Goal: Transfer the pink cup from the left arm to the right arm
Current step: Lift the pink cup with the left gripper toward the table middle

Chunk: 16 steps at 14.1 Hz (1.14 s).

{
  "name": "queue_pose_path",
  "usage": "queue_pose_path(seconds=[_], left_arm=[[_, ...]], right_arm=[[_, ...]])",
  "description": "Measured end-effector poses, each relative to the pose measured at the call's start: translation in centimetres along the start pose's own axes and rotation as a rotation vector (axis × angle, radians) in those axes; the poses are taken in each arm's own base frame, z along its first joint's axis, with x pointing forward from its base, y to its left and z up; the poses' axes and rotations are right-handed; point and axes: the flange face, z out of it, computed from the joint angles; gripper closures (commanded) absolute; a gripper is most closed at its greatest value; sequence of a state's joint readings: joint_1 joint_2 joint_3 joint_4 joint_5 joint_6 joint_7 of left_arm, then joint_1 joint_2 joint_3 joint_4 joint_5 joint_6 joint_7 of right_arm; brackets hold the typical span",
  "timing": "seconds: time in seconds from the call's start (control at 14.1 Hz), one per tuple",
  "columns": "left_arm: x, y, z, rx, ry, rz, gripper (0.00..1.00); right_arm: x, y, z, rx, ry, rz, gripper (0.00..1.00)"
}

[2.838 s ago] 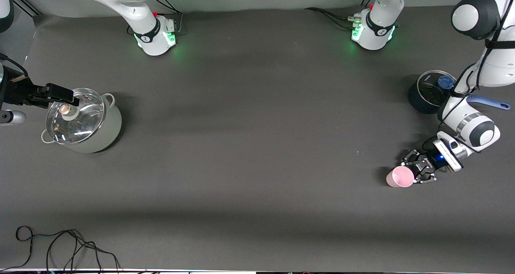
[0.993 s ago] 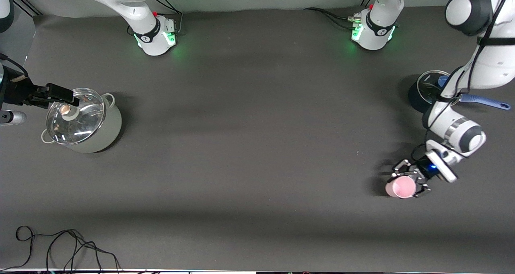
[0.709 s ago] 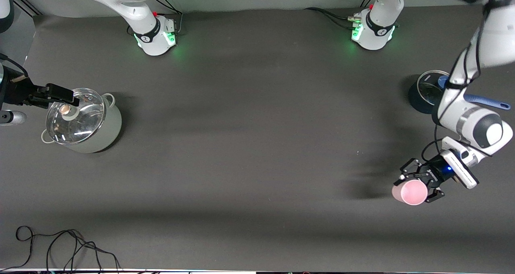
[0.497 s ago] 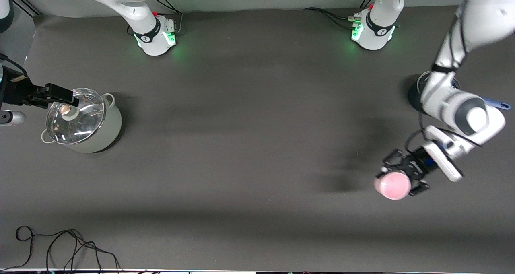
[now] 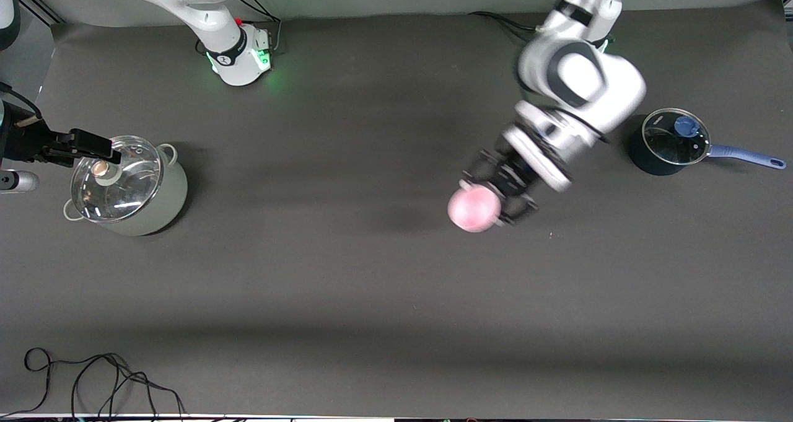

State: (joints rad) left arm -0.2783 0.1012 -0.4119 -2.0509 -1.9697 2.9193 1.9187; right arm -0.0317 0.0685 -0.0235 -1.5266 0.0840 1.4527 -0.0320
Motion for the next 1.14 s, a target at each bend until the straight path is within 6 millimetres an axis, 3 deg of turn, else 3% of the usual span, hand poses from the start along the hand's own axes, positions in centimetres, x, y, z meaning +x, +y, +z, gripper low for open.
queue_pose_path(seconds=[0.14,0.28,0.57,0.71,0.92,1.14], left_arm=[[0.9,5.5,0.5,0.004,-0.024,-0.008,0.74],[2.1,8.3,0.4,0.006,-0.014,-0.025,0.74],[3.9,8.8,0.2,-0.004,0.021,-0.033,0.74],[4.3,8.8,0.3,-0.02,0.033,-0.035,0.74],[4.5,8.5,0.4,-0.03,0.04,-0.038,0.74],[4.5,8.3,0.4,-0.029,0.041,-0.04,0.74]], right_arm=[[0.0,-0.4,0.0,0.035,0.0,0.048,0.0],[0.0,-1.2,-0.2,0.085,-0.002,0.149,0.0],[-0.1,-4.3,-1.4,0.169,-0.01,0.391,0.01],[-0.6,-8.3,-2.3,0.187,-0.019,0.543,0.01],[-2.3,-16.0,-4.0,0.198,-0.025,0.73,0.02],[-3.6,-20.9,-5.6,0.26,-0.035,0.898,0.02]])
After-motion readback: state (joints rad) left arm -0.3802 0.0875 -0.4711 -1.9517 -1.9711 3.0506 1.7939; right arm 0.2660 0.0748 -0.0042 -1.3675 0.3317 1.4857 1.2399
